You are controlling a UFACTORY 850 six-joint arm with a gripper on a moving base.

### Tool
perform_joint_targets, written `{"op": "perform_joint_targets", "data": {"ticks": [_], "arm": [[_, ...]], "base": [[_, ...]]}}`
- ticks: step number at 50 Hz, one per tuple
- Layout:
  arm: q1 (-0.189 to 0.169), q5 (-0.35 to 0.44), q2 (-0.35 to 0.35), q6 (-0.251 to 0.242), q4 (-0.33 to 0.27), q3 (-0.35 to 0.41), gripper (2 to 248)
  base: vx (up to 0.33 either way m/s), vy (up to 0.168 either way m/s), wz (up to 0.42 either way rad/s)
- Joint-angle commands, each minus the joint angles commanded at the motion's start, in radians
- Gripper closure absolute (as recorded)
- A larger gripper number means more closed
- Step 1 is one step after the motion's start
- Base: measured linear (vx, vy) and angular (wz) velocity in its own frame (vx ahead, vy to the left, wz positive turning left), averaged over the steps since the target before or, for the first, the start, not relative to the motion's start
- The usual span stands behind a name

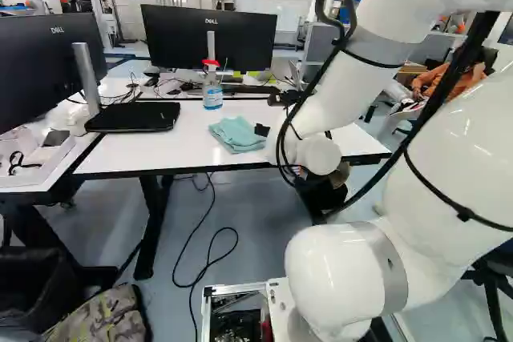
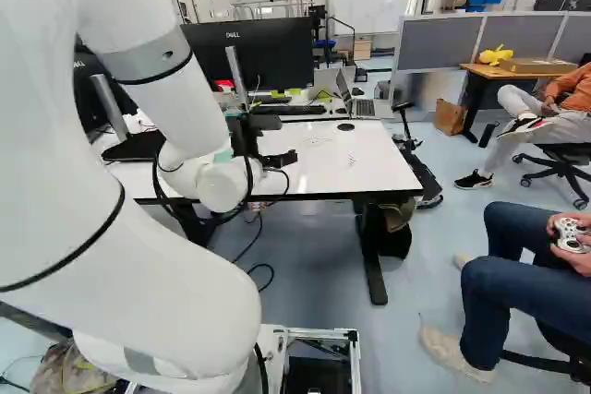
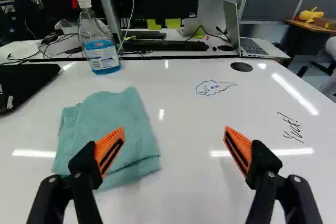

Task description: Clean the table with the green towel

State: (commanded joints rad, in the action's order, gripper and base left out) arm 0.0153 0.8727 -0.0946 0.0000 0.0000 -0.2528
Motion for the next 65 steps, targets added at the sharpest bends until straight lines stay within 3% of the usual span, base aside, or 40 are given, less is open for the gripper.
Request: {"op": "perform_joint_targets", "data": {"ticks": [29,46,65], "arm": [[0.075,-0.057,0.128,0.000,0.000,-0.127,3],[0.126,-0.098,0.153,0.000,0.000,-0.190,3],[0.175,-0.201,0.206,0.000,0.000,-0.270,3]], "base": [[0.000,0.000,0.000],[0.000,0.000,0.000],[0.000,0.000,0.000]]}}
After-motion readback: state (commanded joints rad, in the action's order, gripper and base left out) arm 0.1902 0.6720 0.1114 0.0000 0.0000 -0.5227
